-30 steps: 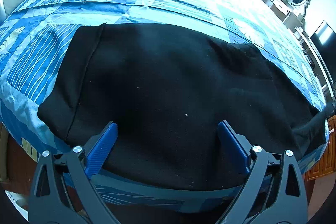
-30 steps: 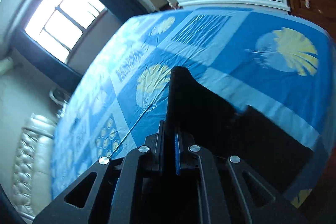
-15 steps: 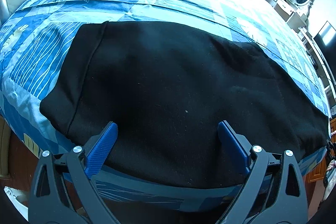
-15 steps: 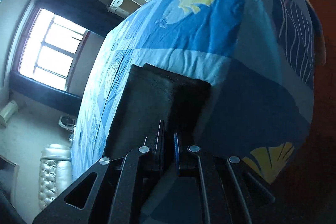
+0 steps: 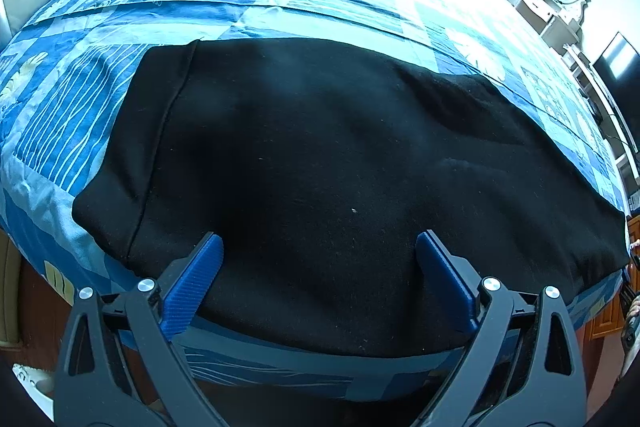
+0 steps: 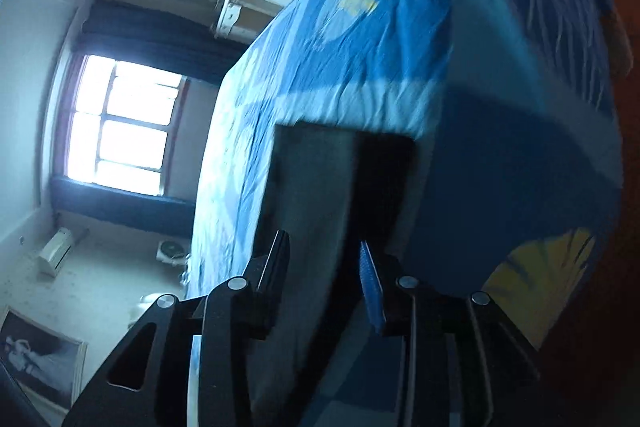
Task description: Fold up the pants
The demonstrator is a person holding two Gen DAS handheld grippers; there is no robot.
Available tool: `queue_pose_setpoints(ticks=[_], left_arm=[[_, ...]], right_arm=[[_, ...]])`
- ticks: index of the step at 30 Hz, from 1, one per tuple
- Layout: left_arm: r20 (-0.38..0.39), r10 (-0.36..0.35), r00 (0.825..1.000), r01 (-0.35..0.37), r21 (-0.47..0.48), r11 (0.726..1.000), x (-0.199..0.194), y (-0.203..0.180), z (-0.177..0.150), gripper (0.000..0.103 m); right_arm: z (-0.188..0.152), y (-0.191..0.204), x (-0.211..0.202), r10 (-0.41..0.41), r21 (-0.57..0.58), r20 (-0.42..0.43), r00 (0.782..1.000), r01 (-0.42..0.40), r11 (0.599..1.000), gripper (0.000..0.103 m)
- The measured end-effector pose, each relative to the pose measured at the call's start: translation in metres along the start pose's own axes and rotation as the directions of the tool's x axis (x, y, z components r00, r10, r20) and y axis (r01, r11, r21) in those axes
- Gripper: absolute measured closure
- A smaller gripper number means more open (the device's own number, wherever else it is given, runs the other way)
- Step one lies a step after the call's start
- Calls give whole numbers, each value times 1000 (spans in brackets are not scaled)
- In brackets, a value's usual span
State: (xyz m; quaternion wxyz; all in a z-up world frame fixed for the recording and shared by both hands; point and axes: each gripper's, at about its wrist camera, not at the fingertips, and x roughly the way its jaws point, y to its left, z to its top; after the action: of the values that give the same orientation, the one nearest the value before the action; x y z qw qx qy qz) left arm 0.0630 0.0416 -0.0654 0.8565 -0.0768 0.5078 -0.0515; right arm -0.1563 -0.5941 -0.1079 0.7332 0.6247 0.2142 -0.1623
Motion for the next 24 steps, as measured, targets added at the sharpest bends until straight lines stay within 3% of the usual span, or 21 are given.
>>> queue_pose_setpoints(ticks=[7, 17, 19, 20, 21, 24], left_arm=[[4, -21, 1000, 21, 1, 1000, -3, 2, -4, 6], [-3, -30, 1000, 30, -12, 999, -4, 3, -2, 6], [-5, -34, 999, 34, -17, 999, -5, 3, -2, 6], [-6, -36, 999, 36, -20, 999, -5, 3, -2, 6], [-7, -39, 999, 39, -22, 999, -5, 4, -2, 6], [-9, -42, 999, 42, -24, 999, -5, 4, -2, 6]], right_arm=[[-70, 44, 39, 25, -110, -188, 982, -46, 993, 64], [-180, 83, 91, -17, -198, -462, 886, -84, 977, 62], [-191, 89, 94, -52, -244, -469, 882, -73, 967, 70], [-192, 92, 96, -64, -264, -474, 878, -73, 962, 85], [-196, 95, 95, -82, -291, -477, 875, -68, 954, 93], [-196, 91, 97, -116, -318, -474, 873, -46, 947, 96]])
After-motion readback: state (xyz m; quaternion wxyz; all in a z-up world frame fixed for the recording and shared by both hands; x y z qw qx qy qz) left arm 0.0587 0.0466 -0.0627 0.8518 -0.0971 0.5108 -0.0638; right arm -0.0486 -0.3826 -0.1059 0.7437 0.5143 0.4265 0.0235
